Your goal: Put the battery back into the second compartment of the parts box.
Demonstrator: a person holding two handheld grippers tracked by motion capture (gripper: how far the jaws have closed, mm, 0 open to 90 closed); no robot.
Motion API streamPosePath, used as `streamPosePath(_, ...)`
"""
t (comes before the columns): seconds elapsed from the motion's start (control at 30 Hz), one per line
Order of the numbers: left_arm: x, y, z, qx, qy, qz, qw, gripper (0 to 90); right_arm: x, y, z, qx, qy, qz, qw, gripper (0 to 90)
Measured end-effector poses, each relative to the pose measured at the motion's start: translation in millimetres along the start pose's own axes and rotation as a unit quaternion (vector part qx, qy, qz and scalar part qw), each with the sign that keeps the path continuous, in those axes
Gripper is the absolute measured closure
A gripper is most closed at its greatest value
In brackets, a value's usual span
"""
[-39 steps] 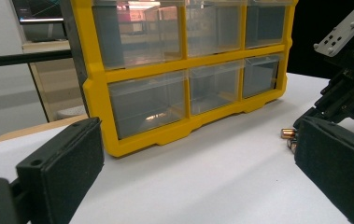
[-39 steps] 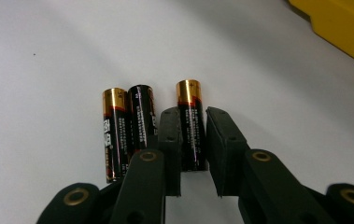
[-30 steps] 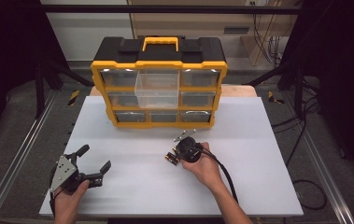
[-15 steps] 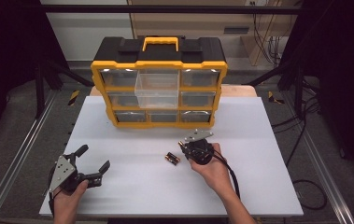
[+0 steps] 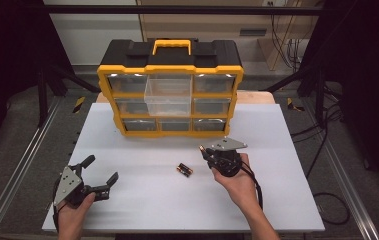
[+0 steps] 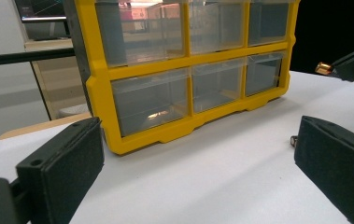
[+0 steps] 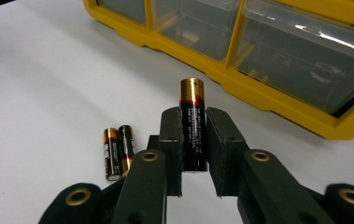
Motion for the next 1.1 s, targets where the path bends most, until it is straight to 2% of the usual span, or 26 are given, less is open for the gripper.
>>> streamPosePath(0.47, 0.7, -0.5, 0.3, -0.003, -0.003, 0.001, 1.0000, 1.2, -1.0, 30.2, -27.7, 0.032, 0.015, 0.001, 0.9994, 77.0)
streamPosePath(0.9, -0.1, 0.6, -0.1, -0.003, -0.005, -0.002, 1.0000, 1.2, 2.4, 53.4, -45.1, 0.063, -0.001, -0.004, 0.9980, 77.0)
streamPosePath(1.1, -2.6, 0.5, 0.9, -0.003, -0.002, -0.004, 1.0000, 1.2, 3.8, 56.6, -54.5, 0.068, -0.001, -0.004, 0.9977, 77.0)
Point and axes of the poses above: each handheld gripper's, and its own axes: y roughly backward along the jaws, z roughly out of its underside, x roughly to its right, the point moved 5 cm from there along -y, roughly forward along the jaws, and after that the axes turned 1 degree about -z, right-handed, at the moved point
